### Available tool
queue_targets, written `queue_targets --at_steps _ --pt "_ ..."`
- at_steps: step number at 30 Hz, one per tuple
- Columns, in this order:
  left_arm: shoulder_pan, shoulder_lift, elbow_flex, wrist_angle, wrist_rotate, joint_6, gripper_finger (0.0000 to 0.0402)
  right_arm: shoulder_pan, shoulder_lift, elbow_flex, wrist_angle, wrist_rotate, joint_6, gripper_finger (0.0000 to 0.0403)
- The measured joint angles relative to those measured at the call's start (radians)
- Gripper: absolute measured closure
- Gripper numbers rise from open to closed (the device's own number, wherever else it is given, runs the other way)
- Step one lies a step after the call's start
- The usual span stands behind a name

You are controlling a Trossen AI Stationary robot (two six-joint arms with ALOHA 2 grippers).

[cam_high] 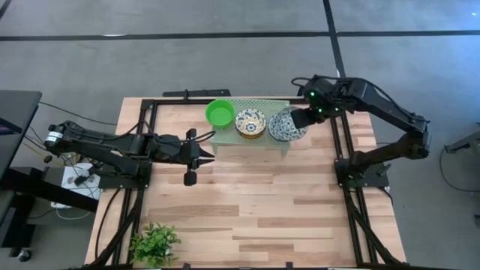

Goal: Pick & Place Mini bowls
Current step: Stack the blue bowl on the blue bowl on the shelf

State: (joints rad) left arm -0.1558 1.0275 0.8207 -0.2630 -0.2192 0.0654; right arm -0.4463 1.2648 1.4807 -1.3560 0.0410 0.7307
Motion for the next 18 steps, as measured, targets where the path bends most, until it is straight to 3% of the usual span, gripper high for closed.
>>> queue_targets --at_steps 10,14,18 --pt "0.0 0.0 0.0 0.015 0.0 0.0 0.0349 -0.035 0.075 0.0 0.004 -0.019 -0.01 0.0395" --pt "0.0 0.0 0.0 0.018 0.0 0.0 0.0349 -0.043 0.116 -0.001 0.007 -0.092 -0.079 0.0395" --pt "0.0 0.0 0.0 0.021 0.0 0.0 0.0349 -0.065 0.132 -0.001 0.005 -0.1 -0.087 0.0396"
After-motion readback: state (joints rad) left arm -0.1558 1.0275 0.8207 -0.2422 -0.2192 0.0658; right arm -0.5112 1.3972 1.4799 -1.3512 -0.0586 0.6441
